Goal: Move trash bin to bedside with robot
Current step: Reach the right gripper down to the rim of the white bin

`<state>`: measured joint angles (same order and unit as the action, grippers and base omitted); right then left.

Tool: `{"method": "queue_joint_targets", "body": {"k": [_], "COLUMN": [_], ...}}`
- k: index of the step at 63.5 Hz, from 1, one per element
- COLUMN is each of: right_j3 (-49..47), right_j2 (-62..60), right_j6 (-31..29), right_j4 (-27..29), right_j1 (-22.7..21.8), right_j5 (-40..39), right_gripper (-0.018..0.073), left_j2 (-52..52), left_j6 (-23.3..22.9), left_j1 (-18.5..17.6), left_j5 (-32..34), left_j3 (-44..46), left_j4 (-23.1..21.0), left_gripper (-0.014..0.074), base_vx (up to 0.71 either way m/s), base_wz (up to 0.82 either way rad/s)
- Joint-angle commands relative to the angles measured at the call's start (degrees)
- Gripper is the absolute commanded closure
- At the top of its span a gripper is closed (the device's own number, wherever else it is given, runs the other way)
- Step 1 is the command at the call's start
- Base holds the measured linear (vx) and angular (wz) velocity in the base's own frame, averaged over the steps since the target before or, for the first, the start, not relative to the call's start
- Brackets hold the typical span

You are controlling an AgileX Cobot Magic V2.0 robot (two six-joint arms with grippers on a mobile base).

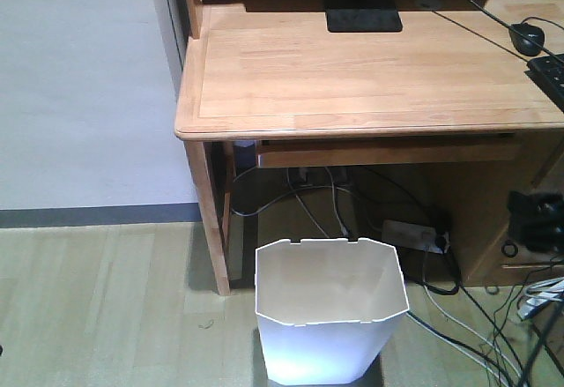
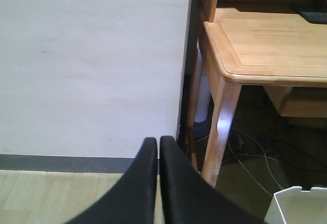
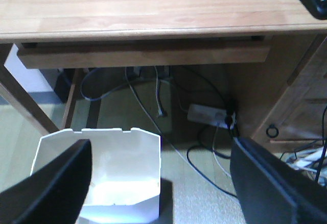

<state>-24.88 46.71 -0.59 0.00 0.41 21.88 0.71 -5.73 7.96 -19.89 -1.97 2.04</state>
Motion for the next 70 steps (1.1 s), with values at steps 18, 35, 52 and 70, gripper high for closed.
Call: {"method": "queue_joint_targets", "body": {"k": [18, 35, 52, 70], "right_j3": [-13.61, -22.30, -29.26, -35.45], "right_j2": [21.95, 40.28, 56.96, 72.62], "right_j6": [-1.54, -6.67, -16.51, -27.75], "right_j4": [0.00, 1.39, 8.49, 16.78], "right_j1": [-0.28, -0.35, -0.35, -0.49], "right_j5": [-4.11, -0.69, -0.41, -3.07], "right_gripper": [0.0010, 0.0010, 0.0010, 0.0010], "left_j2": [0.81, 0.81, 0.81, 0.81], "left_j6": [-0.25, -0.25, -0.25, -0.25], "left_j1": [-0.17, -0.17, -0.17, -0.17], "left_j5": [3.76, 3.76, 3.76, 3.76], "left_j3": [-0.19, -0.19, -0.19, -0.19], "left_j4": [-0.13, -0.13, -0.13, -0.13], "left_gripper": [0.0603, 0.0603, 0.0603, 0.0603], "base_vx": [0.00, 0.00, 0.00, 0.00], "base_wz": [0.00, 0.00, 0.00, 0.00]}}
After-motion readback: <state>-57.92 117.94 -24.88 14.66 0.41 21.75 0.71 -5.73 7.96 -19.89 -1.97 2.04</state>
